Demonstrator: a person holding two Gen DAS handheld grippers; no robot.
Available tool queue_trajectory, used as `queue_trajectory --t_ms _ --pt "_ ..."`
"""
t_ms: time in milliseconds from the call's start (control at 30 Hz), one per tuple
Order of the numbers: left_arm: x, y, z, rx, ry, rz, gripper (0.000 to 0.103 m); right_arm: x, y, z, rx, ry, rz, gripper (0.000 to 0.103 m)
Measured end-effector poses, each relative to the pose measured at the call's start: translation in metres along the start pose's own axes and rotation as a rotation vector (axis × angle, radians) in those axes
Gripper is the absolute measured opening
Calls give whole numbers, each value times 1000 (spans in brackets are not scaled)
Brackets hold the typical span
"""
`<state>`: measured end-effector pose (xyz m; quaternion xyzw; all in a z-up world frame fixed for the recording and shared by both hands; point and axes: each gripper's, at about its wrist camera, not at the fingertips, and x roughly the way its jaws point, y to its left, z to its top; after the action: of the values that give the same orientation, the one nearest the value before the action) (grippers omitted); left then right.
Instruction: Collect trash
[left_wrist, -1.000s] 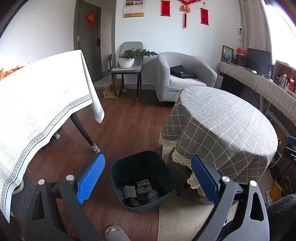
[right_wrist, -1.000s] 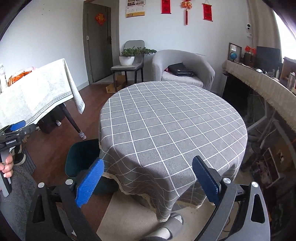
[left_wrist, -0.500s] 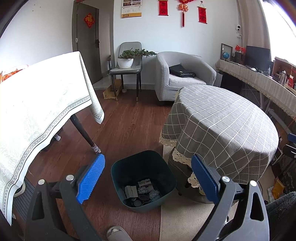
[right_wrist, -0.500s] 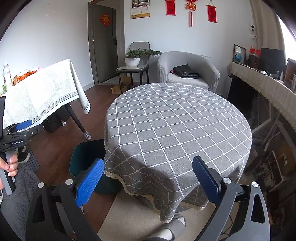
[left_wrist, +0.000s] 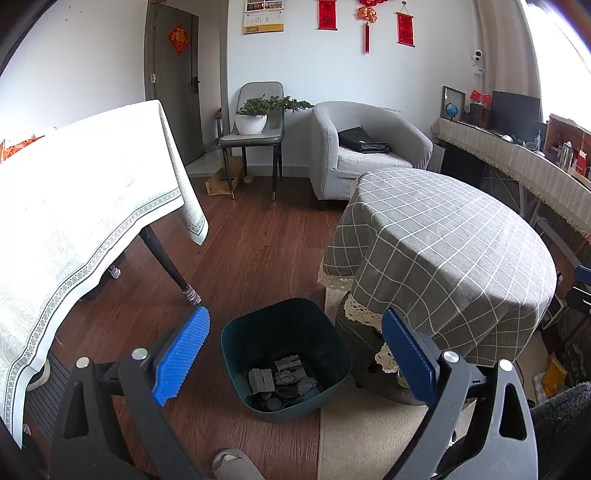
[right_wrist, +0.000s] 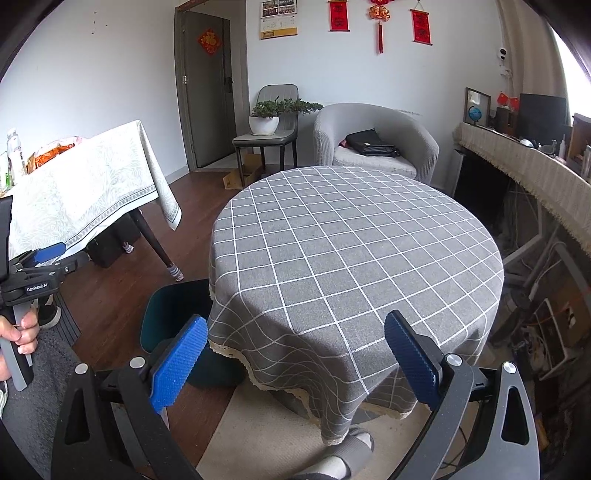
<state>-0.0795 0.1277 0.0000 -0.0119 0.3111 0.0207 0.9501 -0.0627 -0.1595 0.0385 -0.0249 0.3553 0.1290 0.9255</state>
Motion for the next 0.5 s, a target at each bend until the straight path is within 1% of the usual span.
queue_trajectory --t_ms 500 --pt "1 -1 -2 4 2 -1 96 -1 -1 1 10 -4 3 99"
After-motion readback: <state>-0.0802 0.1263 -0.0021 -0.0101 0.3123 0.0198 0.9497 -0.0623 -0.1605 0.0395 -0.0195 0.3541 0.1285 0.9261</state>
